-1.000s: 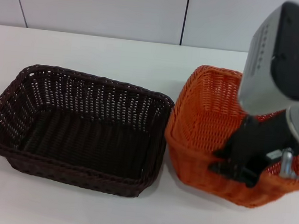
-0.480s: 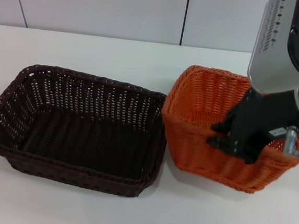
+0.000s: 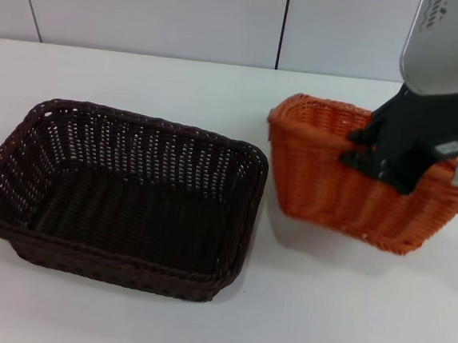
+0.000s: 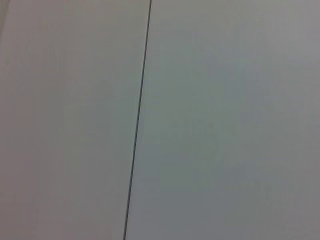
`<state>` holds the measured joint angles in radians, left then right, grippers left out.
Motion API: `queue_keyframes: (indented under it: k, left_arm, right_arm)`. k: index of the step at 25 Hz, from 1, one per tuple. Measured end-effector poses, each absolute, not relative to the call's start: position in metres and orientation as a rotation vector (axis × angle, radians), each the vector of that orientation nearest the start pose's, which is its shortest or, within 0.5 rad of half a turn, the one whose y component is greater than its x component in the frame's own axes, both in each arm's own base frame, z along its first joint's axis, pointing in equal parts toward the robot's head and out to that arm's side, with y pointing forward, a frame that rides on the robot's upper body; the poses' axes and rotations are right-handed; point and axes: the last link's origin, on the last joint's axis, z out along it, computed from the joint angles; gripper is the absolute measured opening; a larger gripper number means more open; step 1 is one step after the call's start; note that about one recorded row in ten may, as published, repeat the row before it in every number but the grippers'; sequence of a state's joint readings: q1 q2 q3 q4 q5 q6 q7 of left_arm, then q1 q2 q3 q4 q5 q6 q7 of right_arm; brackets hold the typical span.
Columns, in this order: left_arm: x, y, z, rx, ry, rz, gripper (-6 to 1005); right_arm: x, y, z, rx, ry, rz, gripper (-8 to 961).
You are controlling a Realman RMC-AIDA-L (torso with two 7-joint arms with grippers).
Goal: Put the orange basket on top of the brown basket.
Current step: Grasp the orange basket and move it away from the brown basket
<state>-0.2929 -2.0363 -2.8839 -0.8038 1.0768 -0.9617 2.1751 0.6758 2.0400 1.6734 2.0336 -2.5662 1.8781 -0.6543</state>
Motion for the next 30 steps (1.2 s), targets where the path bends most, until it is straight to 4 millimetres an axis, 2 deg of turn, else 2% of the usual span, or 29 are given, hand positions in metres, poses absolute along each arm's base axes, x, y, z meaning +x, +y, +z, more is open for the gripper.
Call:
queue_keyframes:
  k: [8, 12, 18, 26, 30]
  left_arm:
    - [-0.402, 0.296, 0.242, -1.101, -0.531, -0.694, 528]
    - [-0.4, 0.299, 0.241, -1.103, -0.53, -0.699, 527]
    - [-0.401, 0.299, 0.24, -1.104, -0.532, -0.7, 527]
    - [-0.4, 0.3, 0.24, -1.105, -0.531, -0.701, 526]
    - [-0.399, 0.301, 0.24, -1.11, -0.53, -0.699, 526]
  right_arm:
    - [0.037, 0.313, 0.066, -2.57, -0.049, -0.494, 151]
    - [0.024, 0.314, 0.058, -2.552, -0.144, -0.521, 150]
    - [0.023, 0.313, 0.053, -2.562, -0.166, -0.54, 148]
    - [0.04, 0.304, 0.044, -2.609, -0.093, -0.578, 133]
    - [0.064, 0.297, 0.024, -2.673, 0.004, -0.654, 123]
